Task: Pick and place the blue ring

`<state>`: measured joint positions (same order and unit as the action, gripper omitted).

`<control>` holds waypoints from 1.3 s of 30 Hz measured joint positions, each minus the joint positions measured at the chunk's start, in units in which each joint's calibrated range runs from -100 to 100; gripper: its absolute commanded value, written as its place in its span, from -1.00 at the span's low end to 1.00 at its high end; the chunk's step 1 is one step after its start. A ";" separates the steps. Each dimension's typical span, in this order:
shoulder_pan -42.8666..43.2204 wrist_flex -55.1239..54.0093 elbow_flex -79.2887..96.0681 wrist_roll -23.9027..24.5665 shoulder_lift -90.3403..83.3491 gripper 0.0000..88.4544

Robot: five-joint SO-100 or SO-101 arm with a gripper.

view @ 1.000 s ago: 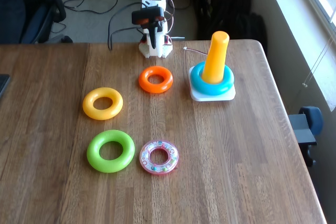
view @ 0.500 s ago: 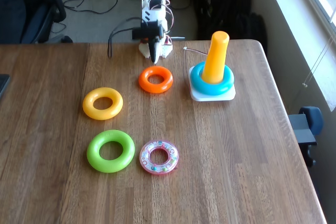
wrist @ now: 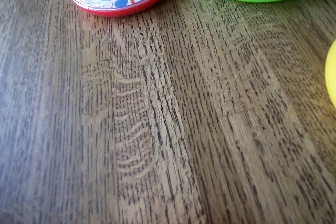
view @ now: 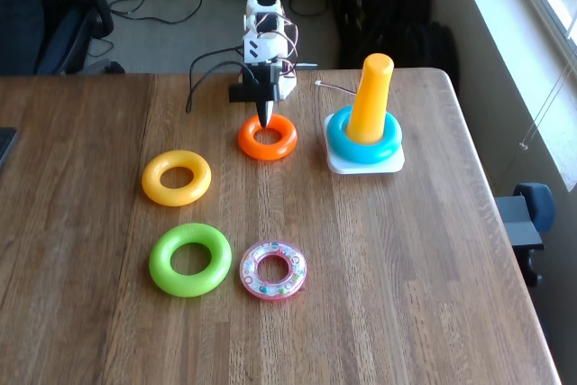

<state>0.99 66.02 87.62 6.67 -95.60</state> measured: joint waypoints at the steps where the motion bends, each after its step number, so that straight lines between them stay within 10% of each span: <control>1: 0.00 0.00 0.53 0.00 0.00 -0.95; 39: -0.08 0.00 5.88 0.00 0.00 -0.95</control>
<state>0.91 66.02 93.50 6.67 -95.60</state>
